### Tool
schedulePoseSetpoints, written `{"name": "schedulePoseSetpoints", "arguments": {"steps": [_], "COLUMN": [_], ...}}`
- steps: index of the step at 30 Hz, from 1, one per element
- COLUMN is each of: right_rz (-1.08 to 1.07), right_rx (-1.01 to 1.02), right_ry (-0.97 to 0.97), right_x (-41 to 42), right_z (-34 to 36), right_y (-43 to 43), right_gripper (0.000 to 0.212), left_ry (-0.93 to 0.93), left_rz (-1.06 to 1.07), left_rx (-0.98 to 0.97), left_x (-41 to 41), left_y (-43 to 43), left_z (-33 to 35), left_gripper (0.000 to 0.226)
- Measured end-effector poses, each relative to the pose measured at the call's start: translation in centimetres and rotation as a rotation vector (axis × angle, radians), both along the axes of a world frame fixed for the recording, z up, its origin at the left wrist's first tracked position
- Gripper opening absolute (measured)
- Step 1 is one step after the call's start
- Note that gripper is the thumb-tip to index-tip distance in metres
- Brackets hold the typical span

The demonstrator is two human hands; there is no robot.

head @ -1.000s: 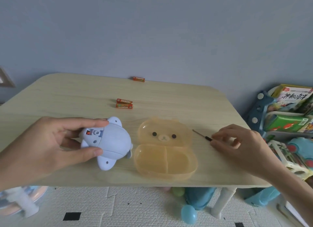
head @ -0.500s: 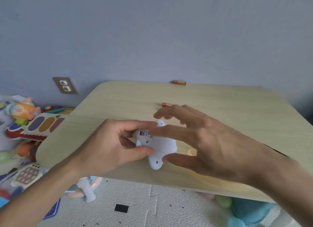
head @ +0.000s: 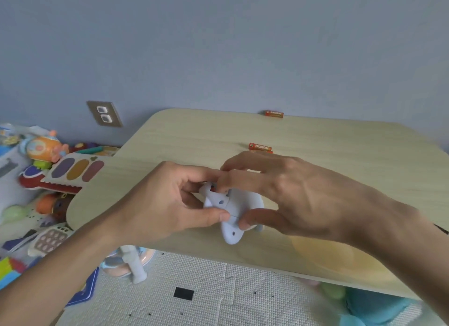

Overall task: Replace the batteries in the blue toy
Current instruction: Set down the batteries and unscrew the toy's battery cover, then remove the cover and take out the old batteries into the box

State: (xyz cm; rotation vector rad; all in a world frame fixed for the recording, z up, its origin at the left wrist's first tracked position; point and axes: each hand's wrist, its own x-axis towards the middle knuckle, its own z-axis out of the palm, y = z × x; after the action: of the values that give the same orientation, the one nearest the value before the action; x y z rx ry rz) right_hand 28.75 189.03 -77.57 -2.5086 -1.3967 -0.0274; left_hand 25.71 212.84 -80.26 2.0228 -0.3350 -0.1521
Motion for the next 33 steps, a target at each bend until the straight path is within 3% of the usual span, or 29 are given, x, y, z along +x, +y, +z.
{"name": "schedulePoseSetpoints", "arguments": {"steps": [8,12,18,23,25,27,30,33], "right_rz": [0.004,-0.024,-0.089,-0.161,-0.285,-0.466,-0.764,-0.894], "right_rx": [-0.054,0.021,0.113,0.497,0.607,0.571,0.356,0.152], "right_ry": [-0.010,0.045,-0.069,0.083,0.078,0.032,-0.017,0.051], "right_x": [0.0,-0.5,-0.8,-0.9,0.5,2.4,4.8,6.2], "right_z": [0.6,0.6,0.0,0.8,1.6,1.9,0.8,-1.8], "right_y": [0.3,0.0,-0.5,-1.8,-3.9,-7.4,-13.6,-18.2], "right_gripper": [0.045,0.041,0.045,0.052,0.060,0.061,0.054,0.053], "left_ry": [0.000,0.004,-0.031,-0.047,-0.058,-0.050,-0.026,-0.061], "left_rz": [-0.053,-0.060,-0.017,0.008,0.007,0.020,0.016,0.047], "left_rx": [-0.035,-0.057,-0.073,-0.099,-0.111,-0.157,-0.201,-0.171], "left_x": [0.5,0.5,0.4,0.6,0.8,0.9,1.1,1.7], "left_y": [0.0,0.1,0.5,0.8,0.9,0.8,0.7,0.8], "left_z": [-0.1,-0.4,-0.6,-1.2,-1.7,-1.8,-2.1,-3.1], "left_gripper": [0.033,0.039,0.056,0.059,0.061,0.064,0.066,0.068]}}
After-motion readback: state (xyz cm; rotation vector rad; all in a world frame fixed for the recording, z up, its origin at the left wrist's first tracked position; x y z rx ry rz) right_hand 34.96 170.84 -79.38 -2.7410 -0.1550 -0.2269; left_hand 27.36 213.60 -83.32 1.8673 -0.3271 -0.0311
